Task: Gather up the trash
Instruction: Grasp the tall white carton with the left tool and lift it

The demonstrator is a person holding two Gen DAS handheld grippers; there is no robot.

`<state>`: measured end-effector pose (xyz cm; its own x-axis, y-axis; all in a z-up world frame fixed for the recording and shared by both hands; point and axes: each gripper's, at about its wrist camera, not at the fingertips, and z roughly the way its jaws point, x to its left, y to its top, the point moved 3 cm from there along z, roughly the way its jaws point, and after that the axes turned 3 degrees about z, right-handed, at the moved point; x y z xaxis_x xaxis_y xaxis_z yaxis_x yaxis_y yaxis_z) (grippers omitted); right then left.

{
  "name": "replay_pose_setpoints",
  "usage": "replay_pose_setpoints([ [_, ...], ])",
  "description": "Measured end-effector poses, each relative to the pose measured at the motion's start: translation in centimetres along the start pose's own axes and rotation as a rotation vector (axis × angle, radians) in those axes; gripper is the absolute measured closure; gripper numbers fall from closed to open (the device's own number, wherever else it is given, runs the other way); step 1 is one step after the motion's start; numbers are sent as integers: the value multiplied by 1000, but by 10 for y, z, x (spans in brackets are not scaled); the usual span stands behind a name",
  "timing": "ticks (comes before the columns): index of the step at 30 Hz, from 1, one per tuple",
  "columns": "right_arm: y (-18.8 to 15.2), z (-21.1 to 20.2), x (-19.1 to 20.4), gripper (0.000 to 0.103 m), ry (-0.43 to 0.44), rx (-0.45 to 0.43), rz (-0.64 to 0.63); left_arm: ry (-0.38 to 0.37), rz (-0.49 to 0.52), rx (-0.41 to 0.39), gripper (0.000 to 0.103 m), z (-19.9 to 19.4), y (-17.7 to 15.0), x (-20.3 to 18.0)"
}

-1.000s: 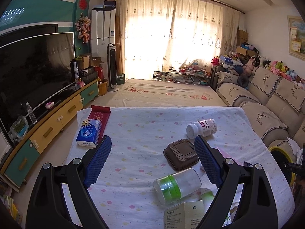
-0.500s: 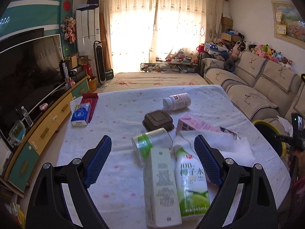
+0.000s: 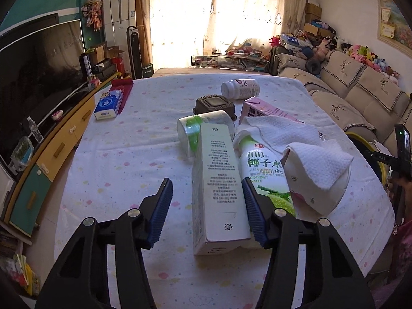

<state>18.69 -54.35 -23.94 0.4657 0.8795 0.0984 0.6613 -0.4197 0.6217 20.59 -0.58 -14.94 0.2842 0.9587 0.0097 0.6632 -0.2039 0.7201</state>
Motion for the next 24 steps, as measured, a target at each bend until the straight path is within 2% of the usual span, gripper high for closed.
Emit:
replay_pose_setpoints([
  [5, 0, 1, 6, 37, 5, 4, -14, -15, -2, 39, 70, 17, -1, -1],
  [11, 1, 0, 10, 37, 17, 6, -25, -5, -6, 25, 73, 17, 2, 6],
  [17, 2, -1, 8, 37, 27, -2, -18, 8, -3, -50, 73, -16, 14, 4],
  [24, 2, -11, -4, 37, 22, -29, 0, -84, 67, -136, 73, -54, 37, -41],
])
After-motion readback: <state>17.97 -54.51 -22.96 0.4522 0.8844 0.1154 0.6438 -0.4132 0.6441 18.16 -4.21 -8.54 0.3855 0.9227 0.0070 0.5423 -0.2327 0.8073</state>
